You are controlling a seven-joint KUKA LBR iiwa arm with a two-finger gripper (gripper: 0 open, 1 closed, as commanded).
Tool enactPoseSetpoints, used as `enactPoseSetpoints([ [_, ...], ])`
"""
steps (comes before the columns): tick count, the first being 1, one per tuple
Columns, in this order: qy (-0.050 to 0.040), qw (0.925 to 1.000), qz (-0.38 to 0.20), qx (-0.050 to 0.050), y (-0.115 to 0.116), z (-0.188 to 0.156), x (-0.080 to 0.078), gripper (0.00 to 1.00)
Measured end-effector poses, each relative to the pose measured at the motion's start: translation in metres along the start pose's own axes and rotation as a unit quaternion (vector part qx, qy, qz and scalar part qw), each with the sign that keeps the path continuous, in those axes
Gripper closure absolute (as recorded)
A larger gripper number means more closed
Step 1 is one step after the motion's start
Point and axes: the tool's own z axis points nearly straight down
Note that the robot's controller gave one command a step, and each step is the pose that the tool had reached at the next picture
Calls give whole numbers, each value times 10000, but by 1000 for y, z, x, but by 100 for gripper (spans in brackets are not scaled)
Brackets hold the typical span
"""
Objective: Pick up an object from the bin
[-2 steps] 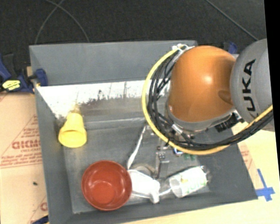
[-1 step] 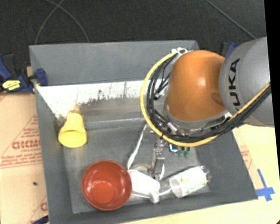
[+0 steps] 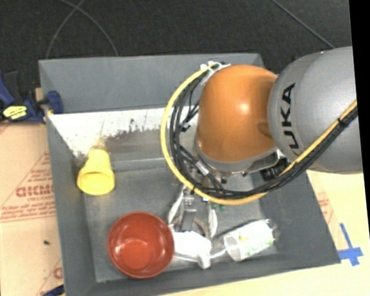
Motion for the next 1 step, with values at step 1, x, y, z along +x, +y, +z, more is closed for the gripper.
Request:
enactPoseSetpoints([
  [1,0,10000,39,22,-35,20,-8,0],
])
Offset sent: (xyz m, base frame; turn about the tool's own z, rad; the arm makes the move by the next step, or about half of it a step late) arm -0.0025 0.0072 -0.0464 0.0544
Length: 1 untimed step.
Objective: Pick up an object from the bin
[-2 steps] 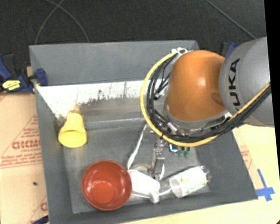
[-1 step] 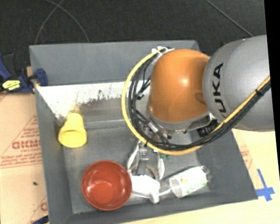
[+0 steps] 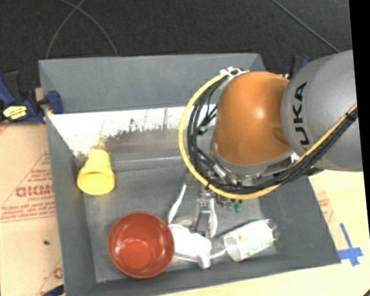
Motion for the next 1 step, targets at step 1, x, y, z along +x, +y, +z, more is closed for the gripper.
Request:
enactPoseSetpoints([
  [1,-1,9998,213,-31,42,27,12,0],
])
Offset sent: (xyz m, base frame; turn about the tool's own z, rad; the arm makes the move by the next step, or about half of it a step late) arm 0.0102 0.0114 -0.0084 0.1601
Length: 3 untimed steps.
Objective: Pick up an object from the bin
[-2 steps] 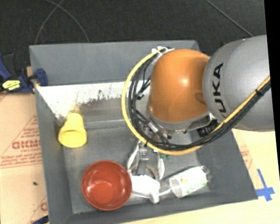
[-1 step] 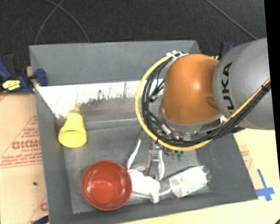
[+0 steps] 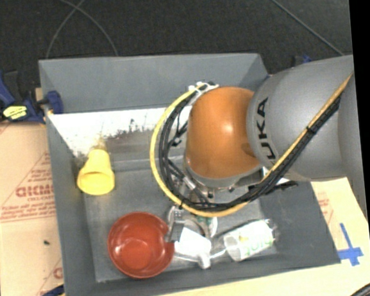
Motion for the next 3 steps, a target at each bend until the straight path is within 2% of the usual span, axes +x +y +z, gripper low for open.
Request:
enactPoseSetpoints([
  [1,-38,9987,516,12,-26,-18,-20,0],
  [2,18,9981,624,8,23,54,8,0],
  [3,-86,9996,-278,4,-7,23,-13,0],
])
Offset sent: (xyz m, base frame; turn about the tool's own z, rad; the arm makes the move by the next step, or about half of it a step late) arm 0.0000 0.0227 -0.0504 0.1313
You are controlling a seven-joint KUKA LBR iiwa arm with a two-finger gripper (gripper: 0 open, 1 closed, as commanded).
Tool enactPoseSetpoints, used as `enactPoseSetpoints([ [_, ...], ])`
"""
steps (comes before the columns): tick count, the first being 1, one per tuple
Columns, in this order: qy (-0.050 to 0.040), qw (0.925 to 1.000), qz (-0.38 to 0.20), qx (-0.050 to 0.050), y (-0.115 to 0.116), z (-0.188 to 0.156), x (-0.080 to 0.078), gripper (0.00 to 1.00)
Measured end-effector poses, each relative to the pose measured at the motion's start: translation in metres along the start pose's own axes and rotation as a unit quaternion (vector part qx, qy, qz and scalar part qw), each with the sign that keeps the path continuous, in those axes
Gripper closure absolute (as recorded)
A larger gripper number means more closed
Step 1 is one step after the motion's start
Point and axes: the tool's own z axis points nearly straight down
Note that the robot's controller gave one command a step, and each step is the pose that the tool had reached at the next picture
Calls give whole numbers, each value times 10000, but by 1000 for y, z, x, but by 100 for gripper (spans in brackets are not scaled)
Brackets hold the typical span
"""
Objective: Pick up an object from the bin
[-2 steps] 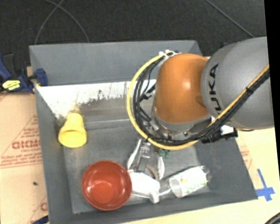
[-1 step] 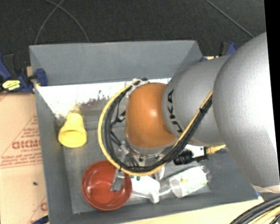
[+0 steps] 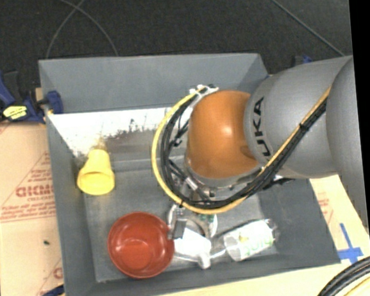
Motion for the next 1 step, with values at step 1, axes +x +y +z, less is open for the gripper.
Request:
enactPoseSetpoints([
  [1,57,9958,918,-11,34,-83,-8,0],
])
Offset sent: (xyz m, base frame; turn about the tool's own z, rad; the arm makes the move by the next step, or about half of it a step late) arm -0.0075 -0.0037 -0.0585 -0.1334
